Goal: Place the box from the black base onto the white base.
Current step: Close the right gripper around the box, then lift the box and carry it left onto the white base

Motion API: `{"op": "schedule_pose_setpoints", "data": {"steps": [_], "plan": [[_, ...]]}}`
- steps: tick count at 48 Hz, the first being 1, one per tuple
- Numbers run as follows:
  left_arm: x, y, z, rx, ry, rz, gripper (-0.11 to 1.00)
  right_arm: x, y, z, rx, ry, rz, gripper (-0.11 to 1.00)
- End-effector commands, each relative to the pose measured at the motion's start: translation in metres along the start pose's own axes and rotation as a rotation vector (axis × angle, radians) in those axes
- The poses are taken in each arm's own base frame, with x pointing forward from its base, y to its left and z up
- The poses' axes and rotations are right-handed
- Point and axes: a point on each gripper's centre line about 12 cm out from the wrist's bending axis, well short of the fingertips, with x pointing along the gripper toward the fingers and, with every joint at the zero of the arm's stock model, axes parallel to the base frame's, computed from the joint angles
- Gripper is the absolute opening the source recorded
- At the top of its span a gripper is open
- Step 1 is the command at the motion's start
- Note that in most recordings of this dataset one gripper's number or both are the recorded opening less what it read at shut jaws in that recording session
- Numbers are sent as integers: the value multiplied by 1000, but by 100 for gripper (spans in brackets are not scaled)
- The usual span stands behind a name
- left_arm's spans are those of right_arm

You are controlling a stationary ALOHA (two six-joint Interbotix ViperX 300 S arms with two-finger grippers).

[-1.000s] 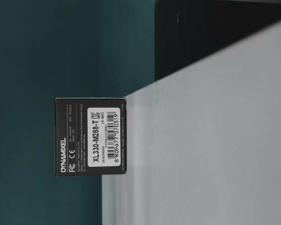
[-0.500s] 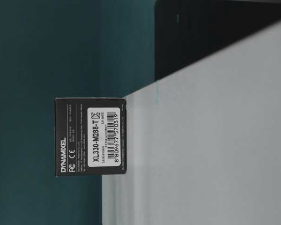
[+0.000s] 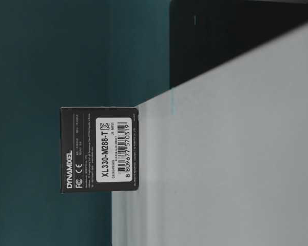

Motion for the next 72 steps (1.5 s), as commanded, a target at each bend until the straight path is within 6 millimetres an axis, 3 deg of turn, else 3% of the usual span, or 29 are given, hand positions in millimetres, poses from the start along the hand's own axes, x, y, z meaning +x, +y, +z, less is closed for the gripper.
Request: {"op": "schedule_pose_setpoints", "data": {"steps": [1,8,12,25,47,72], "plan": [[2,-1,7,1,-16,-4,1,2,-1,1,2,0,-2,86],[2,-1,7,3,-16,-4,1,2,0,1,6,0,6,60],[2,-1,7,3,-16,-4,1,2,0,1,8,-2,15,55],[2,-1,7,3,-15,-4,1,-1,0,3,12,-9,18,55],[1,-2,8,1,-19,-5,2,-31,-6,24,42,-94,27,55],[2,-1,7,1,-16,-4,1,-61,-1,74,31,-188,-20,55]]}}
